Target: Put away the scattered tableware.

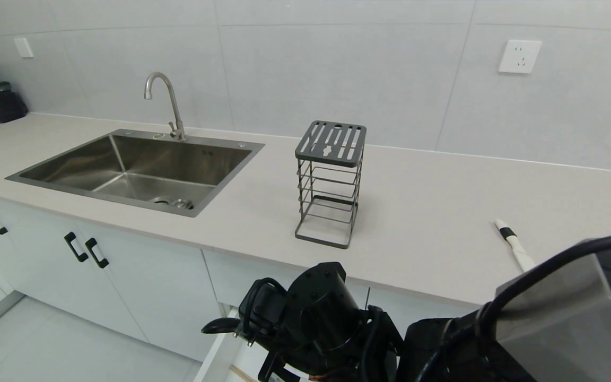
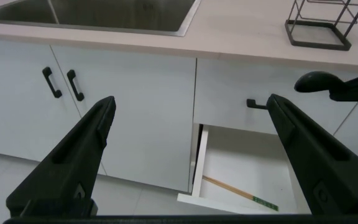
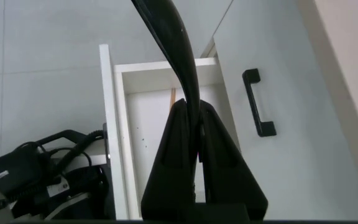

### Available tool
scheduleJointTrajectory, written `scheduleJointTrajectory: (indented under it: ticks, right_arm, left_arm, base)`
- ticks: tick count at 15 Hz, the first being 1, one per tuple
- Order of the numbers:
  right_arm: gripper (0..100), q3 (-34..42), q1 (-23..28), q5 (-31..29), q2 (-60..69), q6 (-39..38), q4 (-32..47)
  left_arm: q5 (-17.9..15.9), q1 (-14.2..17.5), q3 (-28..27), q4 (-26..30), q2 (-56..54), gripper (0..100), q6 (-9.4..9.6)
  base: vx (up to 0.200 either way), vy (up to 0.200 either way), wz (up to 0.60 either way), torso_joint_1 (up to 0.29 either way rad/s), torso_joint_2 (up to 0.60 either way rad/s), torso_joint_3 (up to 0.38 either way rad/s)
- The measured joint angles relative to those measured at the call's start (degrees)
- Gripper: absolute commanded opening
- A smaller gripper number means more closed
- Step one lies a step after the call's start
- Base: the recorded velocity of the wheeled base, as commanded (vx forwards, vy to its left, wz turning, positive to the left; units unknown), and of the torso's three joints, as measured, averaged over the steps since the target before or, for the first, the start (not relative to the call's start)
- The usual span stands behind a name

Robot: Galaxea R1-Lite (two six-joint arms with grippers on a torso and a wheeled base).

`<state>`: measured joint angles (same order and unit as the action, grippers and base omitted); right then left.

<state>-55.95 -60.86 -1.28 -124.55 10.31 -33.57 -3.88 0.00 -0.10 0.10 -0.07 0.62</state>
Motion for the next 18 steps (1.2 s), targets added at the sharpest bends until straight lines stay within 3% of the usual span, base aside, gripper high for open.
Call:
scheduleJointTrajectory:
  ticks: [8, 18]
  right_arm:
    - [0, -2.7, 0.1, 0.5, -3.1, 0.4, -0.1]
    - [0, -4.8, 0.7, 0.5, -5.3, 0.5, -0.2]
  left_arm:
    - [0.0, 0.0, 0.0, 0.0, 0.0, 100, 0.0]
    - [0.0, 0.0, 0.0, 0.1, 0.0, 100, 0.0]
  base:
    - [0.0, 0.0, 0.0, -0.238, 0.51, 0.26]
    - [0.0, 0.0, 0.0, -0.126, 0.27, 0.139]
